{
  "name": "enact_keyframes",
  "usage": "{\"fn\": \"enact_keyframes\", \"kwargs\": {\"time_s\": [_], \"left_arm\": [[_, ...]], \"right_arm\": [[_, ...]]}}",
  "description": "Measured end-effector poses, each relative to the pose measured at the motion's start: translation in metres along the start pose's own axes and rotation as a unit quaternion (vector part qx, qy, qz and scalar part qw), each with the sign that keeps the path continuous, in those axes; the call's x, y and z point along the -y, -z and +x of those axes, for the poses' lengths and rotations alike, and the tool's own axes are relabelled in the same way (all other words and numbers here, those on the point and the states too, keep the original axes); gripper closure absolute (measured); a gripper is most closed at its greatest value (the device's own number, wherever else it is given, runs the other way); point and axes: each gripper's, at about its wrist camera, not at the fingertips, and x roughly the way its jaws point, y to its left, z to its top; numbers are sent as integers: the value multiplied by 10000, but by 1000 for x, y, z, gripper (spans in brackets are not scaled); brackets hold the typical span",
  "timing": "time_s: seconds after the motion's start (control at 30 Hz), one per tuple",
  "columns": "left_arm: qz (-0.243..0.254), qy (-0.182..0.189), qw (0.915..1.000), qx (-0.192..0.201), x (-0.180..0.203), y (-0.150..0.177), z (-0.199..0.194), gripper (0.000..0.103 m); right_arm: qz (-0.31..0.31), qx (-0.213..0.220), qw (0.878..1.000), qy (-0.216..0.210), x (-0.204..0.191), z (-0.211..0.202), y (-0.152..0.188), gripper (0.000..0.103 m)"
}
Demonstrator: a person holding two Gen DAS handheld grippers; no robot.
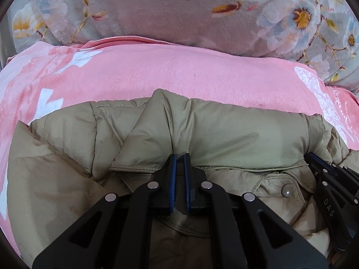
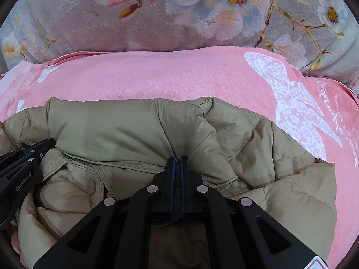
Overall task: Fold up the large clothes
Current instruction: 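Press the folded hem down near the collar with both grippers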
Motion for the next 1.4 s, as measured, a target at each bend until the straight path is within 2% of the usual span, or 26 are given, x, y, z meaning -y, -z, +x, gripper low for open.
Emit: {"fn": "enact_keyframes", "kwargs": {"time_s": [1.17,1.27,1.3,1.33,1.37,1.4], "left_arm": [[89,-101,9999,-1,1,-1,0,97],[-8,-37,10000,-1,-5,1,-8,97],[-108,9,9999,-101,-10,4,-18,96],[-213,85,9996,-140,-14,7,-33,94],[-334,282,9990,-129,-22,14,-58,74],[-384,400,9984,-131,-27,20,-75,49]], "right_arm": [[8,61,10000,6,-1,1,0,103],[199,87,9996,-194,6,-8,3,100],[359,65,9989,-310,13,-23,8,94],[459,76,9981,-408,18,-39,14,87],[526,139,9975,-446,24,-62,25,67],[549,205,9974,-429,29,-81,36,53]]}}
